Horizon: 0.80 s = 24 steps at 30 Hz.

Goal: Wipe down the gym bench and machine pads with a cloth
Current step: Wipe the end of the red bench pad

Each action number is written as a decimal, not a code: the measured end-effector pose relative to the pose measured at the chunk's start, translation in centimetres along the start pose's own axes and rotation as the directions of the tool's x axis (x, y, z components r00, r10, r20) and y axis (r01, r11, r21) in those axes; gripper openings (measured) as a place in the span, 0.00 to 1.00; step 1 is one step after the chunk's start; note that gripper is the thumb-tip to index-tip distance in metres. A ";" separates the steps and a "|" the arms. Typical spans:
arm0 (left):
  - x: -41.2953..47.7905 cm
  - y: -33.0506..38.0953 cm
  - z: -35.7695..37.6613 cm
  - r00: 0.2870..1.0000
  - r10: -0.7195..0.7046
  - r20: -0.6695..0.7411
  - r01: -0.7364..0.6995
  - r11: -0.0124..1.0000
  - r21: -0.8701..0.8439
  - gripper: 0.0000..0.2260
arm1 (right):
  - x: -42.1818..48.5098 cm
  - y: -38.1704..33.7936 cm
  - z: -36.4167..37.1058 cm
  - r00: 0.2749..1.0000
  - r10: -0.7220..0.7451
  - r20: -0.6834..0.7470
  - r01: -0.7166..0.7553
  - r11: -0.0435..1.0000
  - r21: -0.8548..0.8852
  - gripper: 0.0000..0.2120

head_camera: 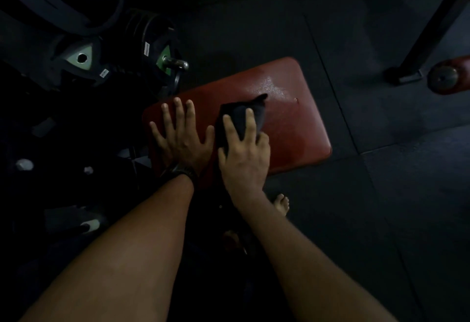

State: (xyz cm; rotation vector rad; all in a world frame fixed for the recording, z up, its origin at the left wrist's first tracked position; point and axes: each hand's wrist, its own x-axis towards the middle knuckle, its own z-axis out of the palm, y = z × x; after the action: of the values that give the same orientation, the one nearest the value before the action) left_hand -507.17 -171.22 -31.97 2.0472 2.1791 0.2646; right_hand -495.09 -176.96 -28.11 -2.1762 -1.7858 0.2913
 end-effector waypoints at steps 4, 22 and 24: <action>0.0 0.2 -0.1 1.000 -0.006 0.000 0.006 1.000 -0.007 0.36 | 6.6 3.8 -1.6 0.971 -0.229 0.062 0.235 0.966 -0.108 0.33; 0.3 0.4 -0.6 0.998 0.011 0.066 -0.013 1.000 0.026 0.37 | 10.4 3.8 -1.9 0.960 -0.244 0.141 0.260 0.960 -0.106 0.33; 0.3 0.4 -0.8 0.996 0.016 0.088 -0.018 0.999 0.027 0.37 | 11.1 5.5 -2.4 0.993 -0.086 0.080 0.094 0.990 -0.108 0.34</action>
State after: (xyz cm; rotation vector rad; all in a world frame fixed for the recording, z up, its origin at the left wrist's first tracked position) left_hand -506.93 -170.96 -31.13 2.0520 2.1263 0.1437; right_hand -487.01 -167.30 -27.41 -2.1778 -1.9796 0.2619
